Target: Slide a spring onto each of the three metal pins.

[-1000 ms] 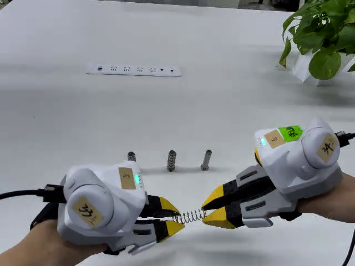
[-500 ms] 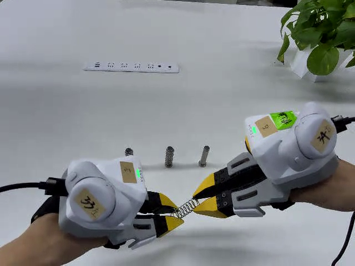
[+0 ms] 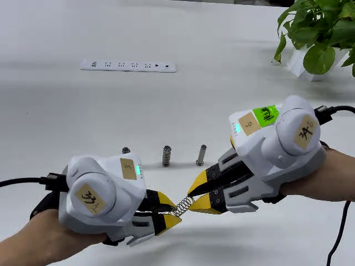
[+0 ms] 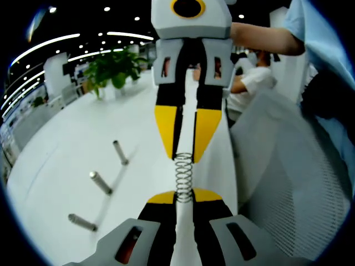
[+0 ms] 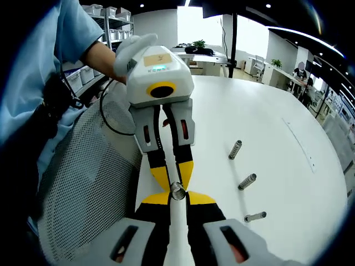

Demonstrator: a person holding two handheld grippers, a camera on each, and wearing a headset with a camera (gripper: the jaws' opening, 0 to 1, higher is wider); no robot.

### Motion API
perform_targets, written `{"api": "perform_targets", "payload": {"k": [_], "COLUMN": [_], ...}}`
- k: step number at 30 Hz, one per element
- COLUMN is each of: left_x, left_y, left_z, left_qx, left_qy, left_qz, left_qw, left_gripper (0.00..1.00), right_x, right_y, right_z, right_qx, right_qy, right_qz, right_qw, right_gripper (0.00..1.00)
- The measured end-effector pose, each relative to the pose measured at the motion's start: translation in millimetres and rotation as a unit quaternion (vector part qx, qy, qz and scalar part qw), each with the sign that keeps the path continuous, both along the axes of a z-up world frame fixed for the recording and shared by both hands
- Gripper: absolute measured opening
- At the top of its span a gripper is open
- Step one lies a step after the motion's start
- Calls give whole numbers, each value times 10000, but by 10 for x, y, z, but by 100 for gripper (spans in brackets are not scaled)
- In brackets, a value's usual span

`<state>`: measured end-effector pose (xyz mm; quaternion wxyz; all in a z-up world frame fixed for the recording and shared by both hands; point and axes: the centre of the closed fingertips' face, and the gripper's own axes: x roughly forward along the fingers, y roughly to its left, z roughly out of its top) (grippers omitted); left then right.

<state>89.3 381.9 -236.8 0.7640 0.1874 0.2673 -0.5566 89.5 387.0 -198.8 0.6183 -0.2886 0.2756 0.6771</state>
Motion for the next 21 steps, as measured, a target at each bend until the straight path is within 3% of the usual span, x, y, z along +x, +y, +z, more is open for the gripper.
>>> {"api": "perform_targets", "payload": {"k": [12, 15, 21], "left_x": [0, -2, 6], "left_y": [-15, -39, -102], "left_z": [4, 20, 64], "left_qx": [-113, -177, -280], "left_qy": [44, 46, 28], "left_qz": [82, 90, 60], "left_qw": [9999, 9998, 9996], "left_gripper": [9, 9, 9], "right_x": [-5, -5, 1], "right_y": [-29, -20, -51], "right_z": [-3, 14, -12], "right_qx": [-60, -22, -139], "right_qy": [-59, -9, -20], "right_qz": [147, 89, 205], "right_qw": [9999, 10000, 9997], "right_gripper": [12, 26, 25]}}
